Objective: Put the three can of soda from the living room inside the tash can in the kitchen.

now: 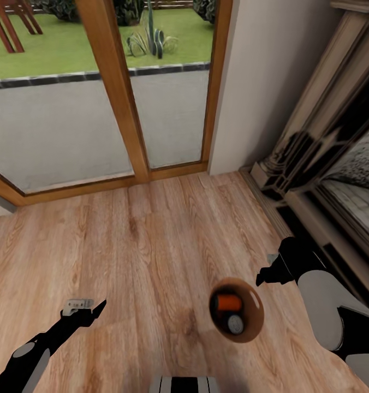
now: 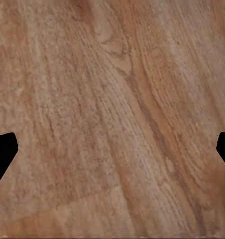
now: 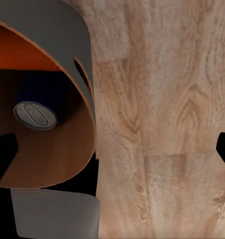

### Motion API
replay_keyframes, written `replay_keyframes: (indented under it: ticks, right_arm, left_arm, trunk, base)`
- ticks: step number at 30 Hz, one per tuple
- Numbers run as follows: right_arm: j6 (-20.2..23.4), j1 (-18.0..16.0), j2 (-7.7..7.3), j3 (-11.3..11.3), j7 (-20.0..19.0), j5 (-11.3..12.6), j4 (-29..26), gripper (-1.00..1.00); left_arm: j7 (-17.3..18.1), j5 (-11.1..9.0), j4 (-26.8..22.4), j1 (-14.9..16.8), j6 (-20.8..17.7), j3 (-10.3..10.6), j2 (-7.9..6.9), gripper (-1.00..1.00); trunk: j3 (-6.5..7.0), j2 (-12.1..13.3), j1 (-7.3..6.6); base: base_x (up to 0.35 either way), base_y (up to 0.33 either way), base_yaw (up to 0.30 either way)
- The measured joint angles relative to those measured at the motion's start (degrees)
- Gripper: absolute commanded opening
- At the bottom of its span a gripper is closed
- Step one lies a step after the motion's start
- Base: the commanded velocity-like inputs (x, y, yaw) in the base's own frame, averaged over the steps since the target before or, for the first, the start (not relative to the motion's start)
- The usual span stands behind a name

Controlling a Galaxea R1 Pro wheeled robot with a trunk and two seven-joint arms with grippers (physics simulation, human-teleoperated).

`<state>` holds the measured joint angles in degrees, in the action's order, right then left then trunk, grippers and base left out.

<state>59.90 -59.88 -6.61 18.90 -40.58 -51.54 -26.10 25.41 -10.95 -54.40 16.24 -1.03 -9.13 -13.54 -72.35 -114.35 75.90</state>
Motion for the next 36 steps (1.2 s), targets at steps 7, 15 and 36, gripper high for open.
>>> replay_keyframes:
  ticks: [7, 15, 36]
  right_arm:
    - [0.00, 0.05, -0.02, 0.00, -0.05, 0.02, -0.01, 1.00]
    - [0.00, 0.11, -0.07, 0.00, -0.06, -0.03, 0.05, 1.00]
    - [-8.95, 7.05, 0.20, 6.14, 0.06, 0.08, -6.57, 1.00]
  left_arm:
    - [-0.51, 0.01, 0.05, 0.00, 0.00, 0.05, 0.00, 1.00]
    - [-0.58, 0.02, 0.70, 0.00, 0.00, 0.11, 0.00, 1.00]
    - [-0.59, -0.08, 1.25, -0.01, 0.04, 0.04, 0.00, 1.00]
  trunk:
    - [0.00, 0.00, 0.00]
    - [0.00, 0.00, 0.00]
    - [0.00, 0.00, -0.02]
  base:
    - [-0.309, 0.000, 0.000]
    - [-0.325, 0.000, 0.000]
    - [-0.275, 0.000, 0.000]
